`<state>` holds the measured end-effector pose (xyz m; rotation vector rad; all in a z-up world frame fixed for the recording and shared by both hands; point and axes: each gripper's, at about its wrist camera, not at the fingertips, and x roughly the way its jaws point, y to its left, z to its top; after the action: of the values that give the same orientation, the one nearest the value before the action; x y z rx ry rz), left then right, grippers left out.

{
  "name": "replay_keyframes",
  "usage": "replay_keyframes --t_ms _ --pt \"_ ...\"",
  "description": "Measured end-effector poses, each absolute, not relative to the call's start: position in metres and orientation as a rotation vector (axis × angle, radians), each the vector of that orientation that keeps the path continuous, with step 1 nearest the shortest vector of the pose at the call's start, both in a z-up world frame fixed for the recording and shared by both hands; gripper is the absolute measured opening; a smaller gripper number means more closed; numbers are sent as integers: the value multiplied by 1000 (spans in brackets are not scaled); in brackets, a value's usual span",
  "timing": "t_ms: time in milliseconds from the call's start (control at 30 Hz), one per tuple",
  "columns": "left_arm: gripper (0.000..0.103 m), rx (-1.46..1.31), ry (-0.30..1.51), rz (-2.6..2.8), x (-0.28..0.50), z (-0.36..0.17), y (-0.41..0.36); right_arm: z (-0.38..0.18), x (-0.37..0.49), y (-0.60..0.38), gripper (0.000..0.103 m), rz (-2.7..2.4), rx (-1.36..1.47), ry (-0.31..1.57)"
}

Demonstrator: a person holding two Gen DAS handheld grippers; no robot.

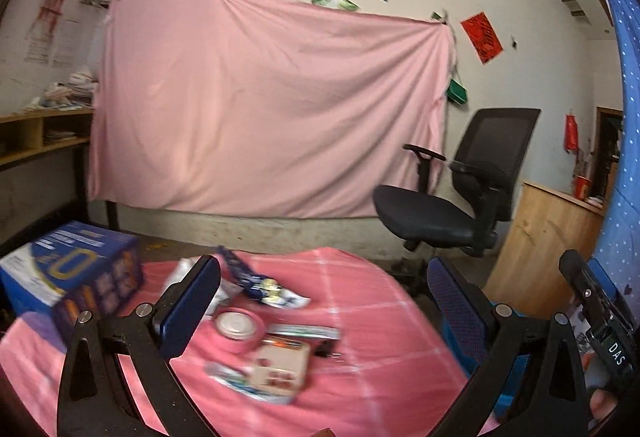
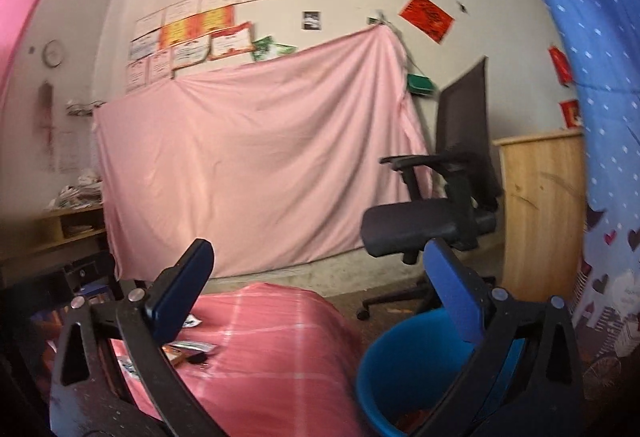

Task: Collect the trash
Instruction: 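Move both grippers back over the remaining trash on the bed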

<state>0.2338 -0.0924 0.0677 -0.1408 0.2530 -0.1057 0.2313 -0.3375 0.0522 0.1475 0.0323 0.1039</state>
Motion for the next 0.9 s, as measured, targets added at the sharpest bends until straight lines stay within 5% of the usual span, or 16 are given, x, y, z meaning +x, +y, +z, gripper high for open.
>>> replay_keyframes --t_ms 333,800,900 --pt "101 -119 236 15 210 46 -34 48 240 -277 103 211 36 46" --pt "101 -138 450 -23 233 -5 -10 7 288 -232 103 314 -77 331" --pt "100 -161 506 -54 240 -12 -9 -3 300 -226 95 334 -97 401"
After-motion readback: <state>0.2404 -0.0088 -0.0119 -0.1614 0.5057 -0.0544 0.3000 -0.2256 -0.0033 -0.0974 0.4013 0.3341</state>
